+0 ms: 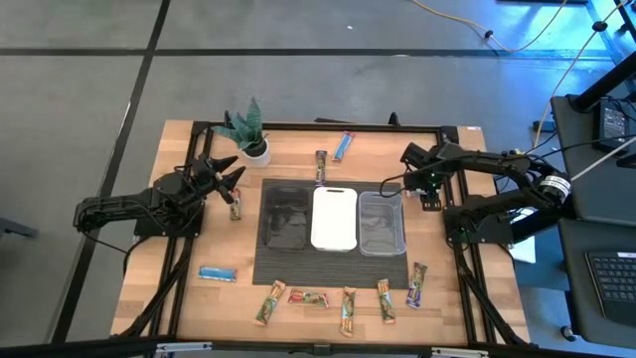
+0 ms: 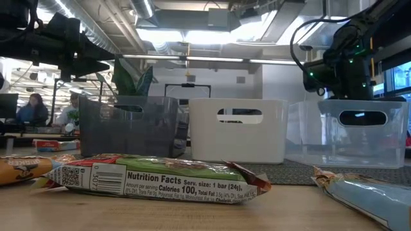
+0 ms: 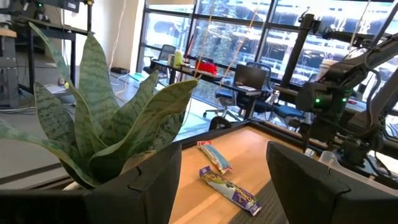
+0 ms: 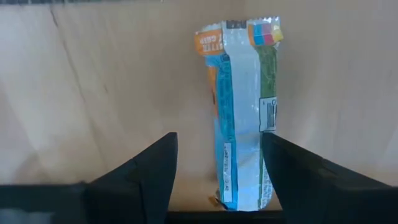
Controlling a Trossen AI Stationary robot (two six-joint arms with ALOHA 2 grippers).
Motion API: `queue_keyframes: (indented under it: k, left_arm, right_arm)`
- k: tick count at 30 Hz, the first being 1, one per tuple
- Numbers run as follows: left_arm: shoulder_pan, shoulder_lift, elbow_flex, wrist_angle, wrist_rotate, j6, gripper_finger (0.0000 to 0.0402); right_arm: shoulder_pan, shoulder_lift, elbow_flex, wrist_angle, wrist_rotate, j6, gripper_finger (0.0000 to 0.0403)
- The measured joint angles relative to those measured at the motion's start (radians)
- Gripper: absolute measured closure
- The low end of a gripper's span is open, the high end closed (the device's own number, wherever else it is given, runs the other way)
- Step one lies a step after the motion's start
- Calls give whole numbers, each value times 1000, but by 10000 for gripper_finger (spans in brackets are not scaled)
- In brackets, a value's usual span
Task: Pick and place Granola Bars by type
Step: Put the yellow granola bar into the transparent bin
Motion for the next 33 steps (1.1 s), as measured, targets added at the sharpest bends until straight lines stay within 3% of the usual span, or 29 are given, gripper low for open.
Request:
queue_keyframes:
  k: [5, 13, 19, 27, 33]
  left_arm:
    - [0, 0, 0, 0, 0, 0, 173]
    - [0, 0, 0, 0, 0, 0, 173]
    - [0, 0, 0, 0, 0, 0, 173]
    - [0, 0, 0, 0, 1, 0, 173]
    - [0, 1, 0, 0, 1, 0, 173]
  right_arm:
    - [0, 0, 0, 75, 67, -15, 166]
    - [0, 0, 0, 220, 69, -17, 166]
    - [-1, 15, 0, 223, 67, -17, 166]
    - [-3, 134, 6, 226, 50, -16, 166]
    - [-3, 148, 5, 218, 45, -16, 199]
